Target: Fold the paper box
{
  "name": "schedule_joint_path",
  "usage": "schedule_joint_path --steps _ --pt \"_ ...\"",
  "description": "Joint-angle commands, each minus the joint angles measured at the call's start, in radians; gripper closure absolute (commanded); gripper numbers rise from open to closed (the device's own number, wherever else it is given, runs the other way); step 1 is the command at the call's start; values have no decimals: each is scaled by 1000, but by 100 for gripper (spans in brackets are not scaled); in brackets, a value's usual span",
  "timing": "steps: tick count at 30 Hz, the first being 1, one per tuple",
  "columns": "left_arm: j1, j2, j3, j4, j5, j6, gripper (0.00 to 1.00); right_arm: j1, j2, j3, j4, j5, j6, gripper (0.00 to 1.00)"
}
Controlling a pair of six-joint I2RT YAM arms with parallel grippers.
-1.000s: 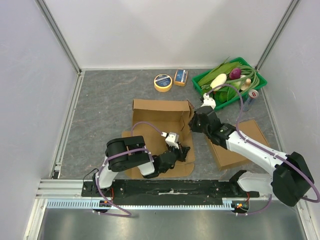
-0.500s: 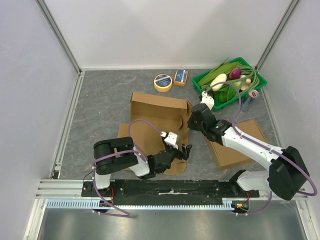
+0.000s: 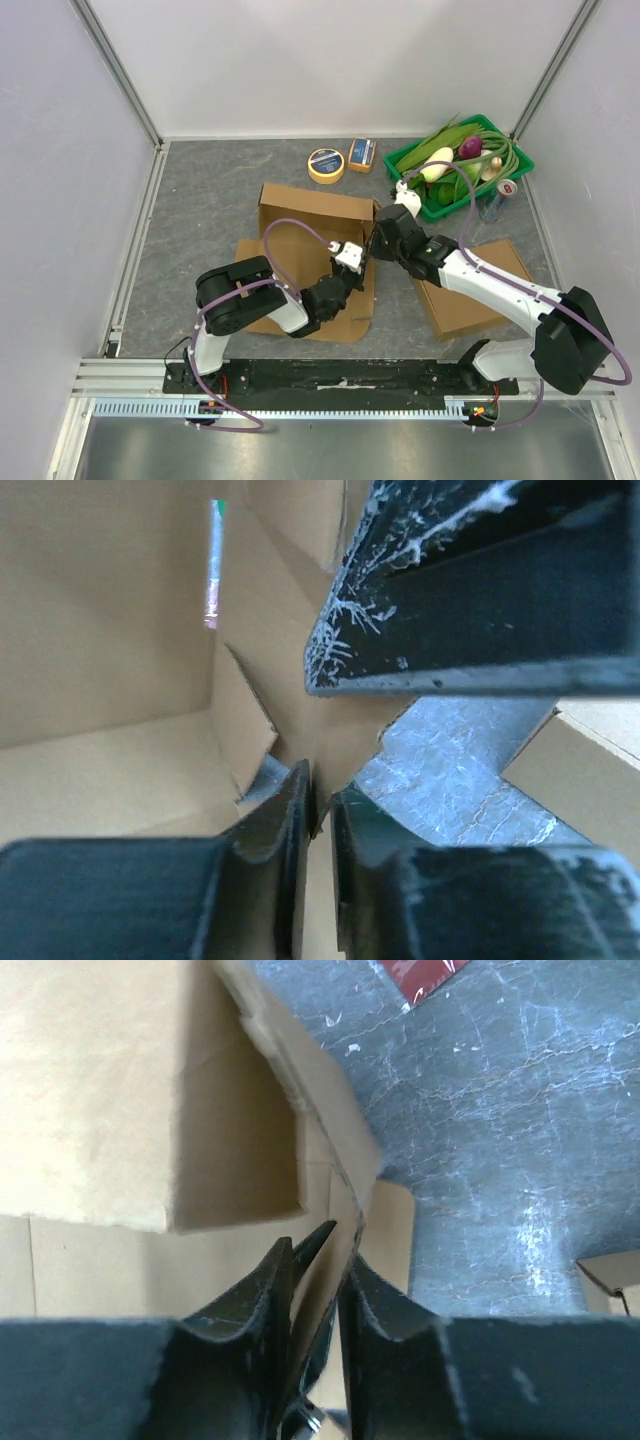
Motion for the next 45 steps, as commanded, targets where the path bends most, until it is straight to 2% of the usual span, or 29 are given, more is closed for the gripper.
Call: schedule_joint_path --steps 1,2,3,5,6,7,8,10,12,13,14,15,16,19,21,24,25,29,32,39,40,41,43,44,45 --pt "68 -5 -49 166 158 53 89 5 -39 55 -14 -31 -54 57" --pt "74 -11 -64 168 201 48 96 3 -77 53 4 -37 -92 40" --pt "79 -21 -67 162 215 45 98 2 -103 49 24 -54 -138 32" --pt "85 -31 -78 148 241 39 98 0 -174 46 64 -123 -346 15" --pt "86 -37 -84 150 245 28 98 -9 -194 49 57 -126 -415 10" --pt "94 -40 -92 150 256 24 98 -17 -212 36 53 -129 -573 6" --pt "101 -44 -107 139 282 16 98 -32 -252 21 70 -213 -646 2" --pt "128 -66 -122 118 325 -15 98 -119 -280 -55 119 -372 -838 2" --pt "158 -78 -147 110 356 -31 98 -219 -288 -97 239 -567 -827 2" --pt "172 -92 -155 111 404 -38 98 -245 -283 -153 313 -606 -821 2" --pt "186 -101 -171 105 425 -45 98 -264 -259 -178 424 -564 -804 2" --pt "215 -112 -178 96 452 -59 98 -283 -239 -195 463 -548 -803 3" --pt "230 -129 -181 84 528 -64 98 -308 -217 -229 504 -612 -797 4" --pt "295 -144 -170 19 682 -82 98 -328 -135 -324 807 -810 -795 6" --pt "339 -143 -165 1 753 -94 98 -327 -81 -329 854 -847 -806 7" --pt "388 -135 -158 -19 819 -119 98 -296 -7 -315 898 -821 -841 7" --pt "398 -129 -150 -28 850 -125 98 -287 14 -332 978 -774 -841 6" --pt "425 -104 -136 -34 910 -136 98 -216 93 -320 1086 -662 -863 6" --pt "441 -115 -132 -60 914 -130 98 -207 171 -301 1185 -678 -852 6" --pt "448 -159 -107 -188 907 -58 98 -186 254 -251 1236 -593 -883 9" --pt "448 -169 -107 -195 894 -58 97 -184 267 -250 1267 -582 -883 12" --pt "448 -179 -112 -198 882 -62 85 -176 277 -249 1277 -568 -883 14" --pt "448 -208 -141 -215 832 -88 69 -166 301 -231 1288 -553 -882 19" --pt "448 -266 -159 -223 807 -120 56 -155 310 -223 1288 -547 -883 21" --pt "448 -303 -182 -243 781 -139 50 -150 317 -211 1288 -531 -883 22"
